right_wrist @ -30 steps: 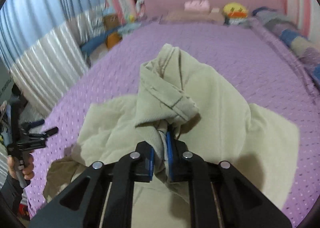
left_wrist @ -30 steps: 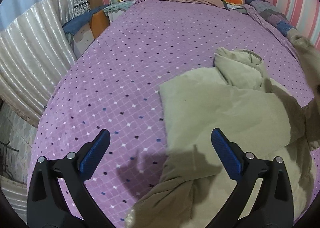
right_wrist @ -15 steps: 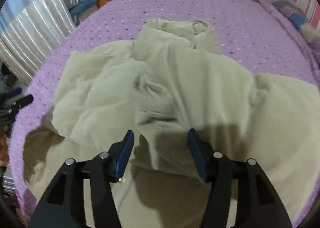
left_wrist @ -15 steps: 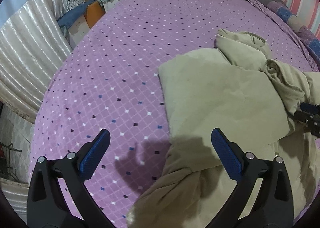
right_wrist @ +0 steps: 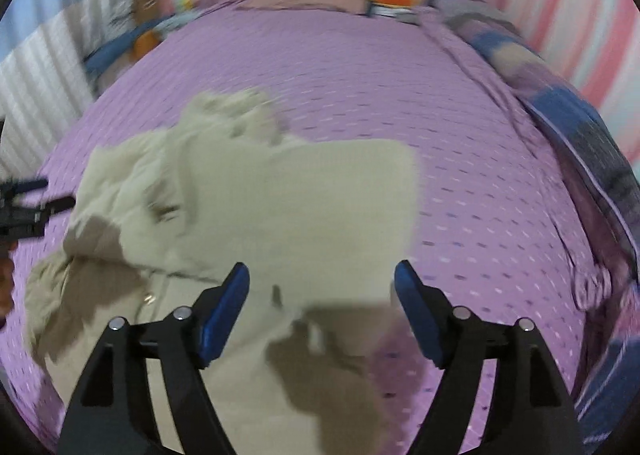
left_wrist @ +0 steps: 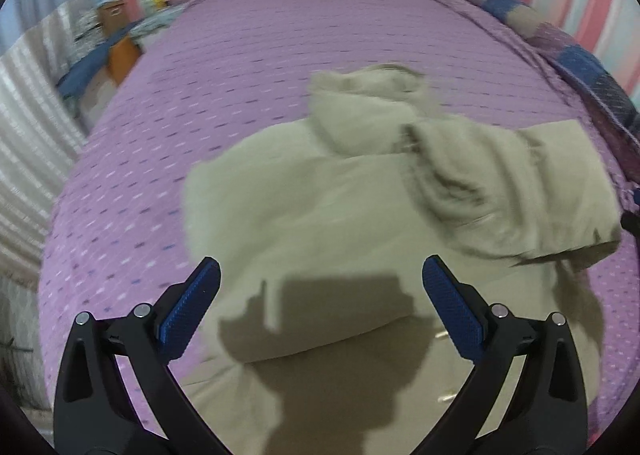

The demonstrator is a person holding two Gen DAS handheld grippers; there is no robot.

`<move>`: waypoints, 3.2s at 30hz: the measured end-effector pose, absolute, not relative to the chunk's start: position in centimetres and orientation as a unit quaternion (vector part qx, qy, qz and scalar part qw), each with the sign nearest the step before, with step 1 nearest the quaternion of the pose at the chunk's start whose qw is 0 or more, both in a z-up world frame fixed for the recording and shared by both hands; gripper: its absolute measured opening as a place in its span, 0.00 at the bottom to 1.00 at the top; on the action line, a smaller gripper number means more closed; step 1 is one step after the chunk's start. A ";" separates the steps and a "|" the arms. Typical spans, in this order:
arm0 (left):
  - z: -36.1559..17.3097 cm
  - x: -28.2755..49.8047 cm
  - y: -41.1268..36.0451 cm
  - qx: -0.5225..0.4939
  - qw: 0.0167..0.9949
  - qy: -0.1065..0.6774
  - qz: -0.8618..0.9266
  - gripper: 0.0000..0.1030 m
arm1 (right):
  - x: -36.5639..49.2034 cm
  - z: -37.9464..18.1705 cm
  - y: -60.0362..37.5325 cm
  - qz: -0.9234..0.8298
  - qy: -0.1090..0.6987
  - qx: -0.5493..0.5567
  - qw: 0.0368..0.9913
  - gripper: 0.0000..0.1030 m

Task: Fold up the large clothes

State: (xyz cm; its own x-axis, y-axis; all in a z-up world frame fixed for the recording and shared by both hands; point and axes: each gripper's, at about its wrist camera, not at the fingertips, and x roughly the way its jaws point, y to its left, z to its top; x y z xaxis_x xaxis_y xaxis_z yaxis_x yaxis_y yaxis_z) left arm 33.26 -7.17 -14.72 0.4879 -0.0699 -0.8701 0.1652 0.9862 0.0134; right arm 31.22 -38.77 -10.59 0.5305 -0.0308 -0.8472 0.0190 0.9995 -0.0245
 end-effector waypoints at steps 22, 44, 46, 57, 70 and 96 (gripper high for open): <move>-18.1 37.3 -16.6 0.057 0.814 0.566 -0.121 0.19 | 35.6 -14.7 -41.6 0.015 0.498 0.140 0.856 0.16; -16.9 25.1 9.8 0.048 0.846 0.527 0.065 0.76 | 34.7 -12.5 -25.4 0.079 0.465 0.008 0.882 0.76; -15.3 25.3 10.1 0.046 0.855 0.511 0.076 0.81 | 34.4 -11.7 -28.5 0.036 0.459 0.002 0.888 0.82; -13.5 33.7 1.3 0.060 0.888 0.448 0.084 0.97 | 40.0 -13.8 -27.5 -0.117 0.398 -0.005 0.910 0.97; -22.3 43.6 1.3 -0.022 0.893 0.441 0.086 0.97 | 49.8 -21.9 -26.0 -0.162 0.381 -0.017 0.910 0.97; -26.8 44.9 1.4 -0.040 0.913 0.397 0.077 0.97 | 52.7 -28.2 -28.1 -0.080 0.404 0.076 0.908 0.99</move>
State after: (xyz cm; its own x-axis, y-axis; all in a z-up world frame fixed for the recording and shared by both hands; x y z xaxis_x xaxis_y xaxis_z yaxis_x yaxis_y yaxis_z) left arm 44.93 1.41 -26.83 0.6721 0.1096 -0.7323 -0.1728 0.9849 -0.0112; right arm 52.68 -28.12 -28.20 0.6610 -0.0844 -0.7456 0.2072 0.9756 0.0732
